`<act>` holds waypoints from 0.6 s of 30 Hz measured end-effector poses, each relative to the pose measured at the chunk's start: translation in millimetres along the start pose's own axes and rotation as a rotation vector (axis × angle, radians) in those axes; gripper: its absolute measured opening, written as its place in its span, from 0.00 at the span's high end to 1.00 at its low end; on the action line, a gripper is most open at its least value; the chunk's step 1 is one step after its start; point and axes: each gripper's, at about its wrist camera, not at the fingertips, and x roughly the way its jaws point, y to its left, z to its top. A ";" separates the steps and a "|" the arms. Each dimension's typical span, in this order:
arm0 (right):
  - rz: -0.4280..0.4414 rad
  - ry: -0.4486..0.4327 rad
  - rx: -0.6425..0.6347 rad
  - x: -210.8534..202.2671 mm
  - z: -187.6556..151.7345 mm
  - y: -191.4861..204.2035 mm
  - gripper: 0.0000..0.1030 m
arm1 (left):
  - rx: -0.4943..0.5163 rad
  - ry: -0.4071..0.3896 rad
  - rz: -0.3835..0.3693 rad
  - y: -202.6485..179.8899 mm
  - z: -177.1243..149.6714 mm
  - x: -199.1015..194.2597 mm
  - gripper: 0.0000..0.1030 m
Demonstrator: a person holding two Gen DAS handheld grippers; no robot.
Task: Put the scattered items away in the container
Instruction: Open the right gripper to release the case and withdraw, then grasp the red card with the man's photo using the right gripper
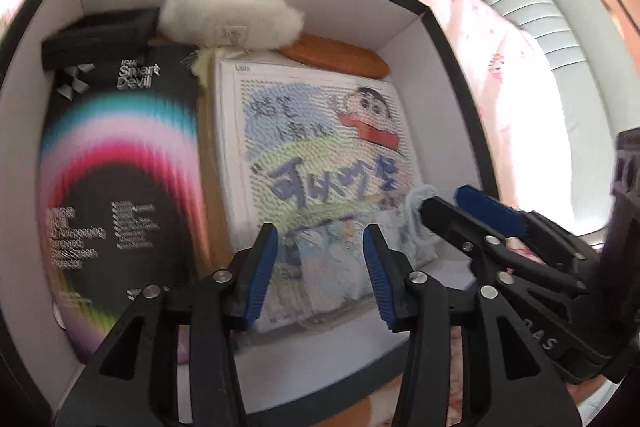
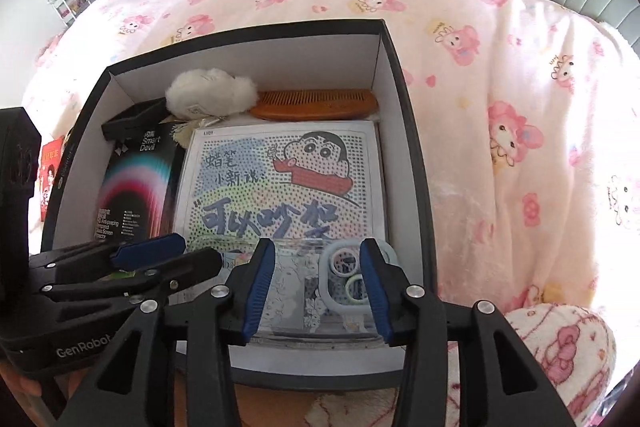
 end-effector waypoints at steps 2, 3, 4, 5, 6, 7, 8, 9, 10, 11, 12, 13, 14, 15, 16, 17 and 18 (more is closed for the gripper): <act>0.010 -0.009 0.005 -4.3 -1.8 -0.8 0.61 | 0.011 -0.031 -0.018 -0.3 -0.5 -12.9 0.56; 0.012 -0.019 0.005 -8.5 -2.8 0.1 0.61 | 0.024 -0.059 -0.012 -2.4 -1.2 -22.3 0.56; 0.007 -0.032 0.001 -13.6 -3.2 1.1 0.61 | 0.045 -0.093 0.002 -5.9 -2.7 -32.5 0.56; 0.002 -0.050 -0.005 -20.6 -3.4 2.3 0.61 | 0.070 -0.130 0.016 -7.4 -8.0 -46.1 0.56; -0.003 -0.072 -0.012 -29.0 -3.6 3.9 0.61 | 0.087 -0.166 0.023 -8.9 -13.2 -59.9 0.55; -0.008 -0.092 -0.017 -37.5 -4.4 6.2 0.60 | 0.097 -0.196 0.027 -6.9 -18.9 -71.8 0.54; -0.006 -0.112 -0.023 -46.3 -4.7 8.6 0.59 | 0.104 -0.223 0.030 -10.0 -22.3 -82.9 0.53; 0.003 -0.133 -0.030 -55.7 -5.1 11.3 0.58 | 0.108 -0.249 0.039 -42.2 -14.2 -67.4 0.52; 0.010 -0.154 -0.033 -64.4 -5.6 14.1 0.57 | 0.115 -0.275 0.058 -63.9 -7.0 -56.6 0.52; 0.010 -0.174 -0.037 -71.5 -5.5 16.9 0.56 | 0.124 -0.298 0.079 -81.4 -6.5 -38.4 0.51; 0.015 -0.197 -0.044 -80.4 -6.2 19.5 0.56 | 0.134 -0.318 0.097 -85.7 -9.3 -45.4 0.50; 0.022 -0.213 -0.048 -87.5 -7.3 22.1 0.56 | 0.141 -0.335 0.113 -97.6 -8.1 -38.2 0.49; 0.030 -0.226 -0.051 -93.2 -7.5 24.5 0.55 | 0.146 -0.350 0.131 -97.6 -10.1 -42.6 0.47; 0.036 -0.239 -0.053 -98.6 -8.5 26.9 0.55 | 0.153 -0.364 0.145 -96.3 -15.7 -50.2 0.47; 0.043 -0.248 -0.057 -103.2 -9.5 29.8 0.55 | 0.160 -0.376 0.158 -92.6 -16.8 -48.7 0.47; 0.050 -0.255 -0.063 -107.4 -10.4 33.5 0.55 | 0.163 -0.389 0.171 -92.2 -19.7 -54.8 0.47; 0.058 -0.262 -0.070 -111.7 -10.4 37.6 0.55 | 0.162 -0.403 0.181 -90.8 -22.8 -61.2 0.47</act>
